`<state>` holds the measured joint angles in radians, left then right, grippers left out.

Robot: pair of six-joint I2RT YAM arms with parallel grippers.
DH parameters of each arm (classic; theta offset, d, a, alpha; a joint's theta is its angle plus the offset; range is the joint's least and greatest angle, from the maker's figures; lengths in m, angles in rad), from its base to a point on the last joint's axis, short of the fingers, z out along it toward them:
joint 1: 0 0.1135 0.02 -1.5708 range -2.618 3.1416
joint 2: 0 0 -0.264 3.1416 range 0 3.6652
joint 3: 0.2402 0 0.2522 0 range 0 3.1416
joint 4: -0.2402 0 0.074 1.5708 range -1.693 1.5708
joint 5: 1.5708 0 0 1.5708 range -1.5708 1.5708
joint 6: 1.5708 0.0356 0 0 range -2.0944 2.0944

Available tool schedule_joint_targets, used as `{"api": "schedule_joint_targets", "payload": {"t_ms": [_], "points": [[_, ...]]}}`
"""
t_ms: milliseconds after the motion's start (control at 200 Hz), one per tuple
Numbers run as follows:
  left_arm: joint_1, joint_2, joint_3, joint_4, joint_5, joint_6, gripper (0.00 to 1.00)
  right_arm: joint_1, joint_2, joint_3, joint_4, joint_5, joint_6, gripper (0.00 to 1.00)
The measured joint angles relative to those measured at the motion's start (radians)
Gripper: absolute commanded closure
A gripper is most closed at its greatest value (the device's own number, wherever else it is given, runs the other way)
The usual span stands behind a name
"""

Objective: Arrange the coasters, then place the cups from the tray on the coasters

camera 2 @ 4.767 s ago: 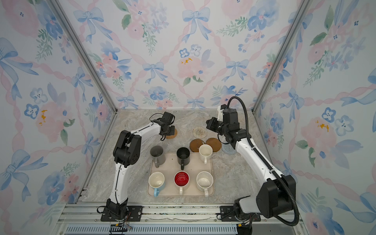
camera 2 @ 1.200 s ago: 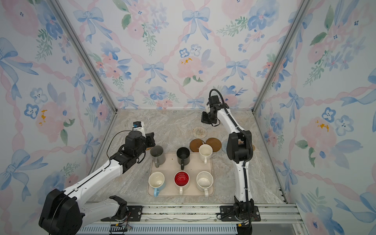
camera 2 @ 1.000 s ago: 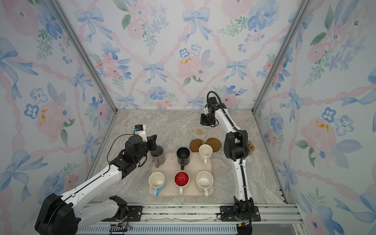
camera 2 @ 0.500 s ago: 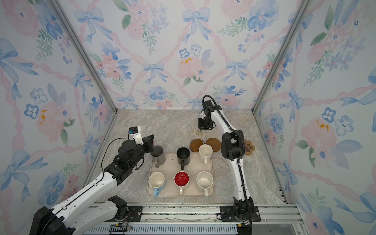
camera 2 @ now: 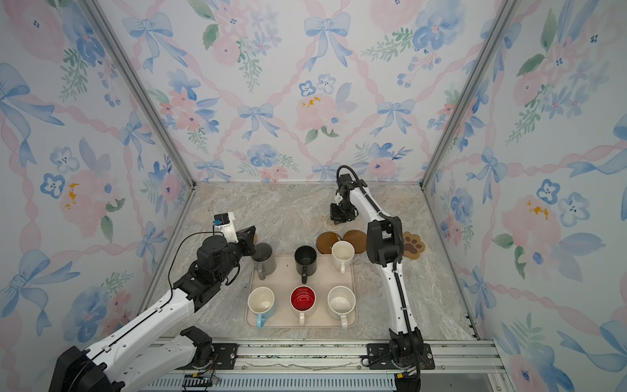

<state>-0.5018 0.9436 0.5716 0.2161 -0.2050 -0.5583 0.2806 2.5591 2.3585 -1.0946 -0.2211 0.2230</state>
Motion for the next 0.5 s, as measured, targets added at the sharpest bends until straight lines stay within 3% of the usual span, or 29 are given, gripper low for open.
{"api": "schedule_joint_targets", "payload": {"t_ms": [500], "points": [[0.0,0.014,-0.002,0.024,-0.01,0.001,1.0,0.015,0.071,0.119,-0.002,-0.057,0.029,1.0]]}}
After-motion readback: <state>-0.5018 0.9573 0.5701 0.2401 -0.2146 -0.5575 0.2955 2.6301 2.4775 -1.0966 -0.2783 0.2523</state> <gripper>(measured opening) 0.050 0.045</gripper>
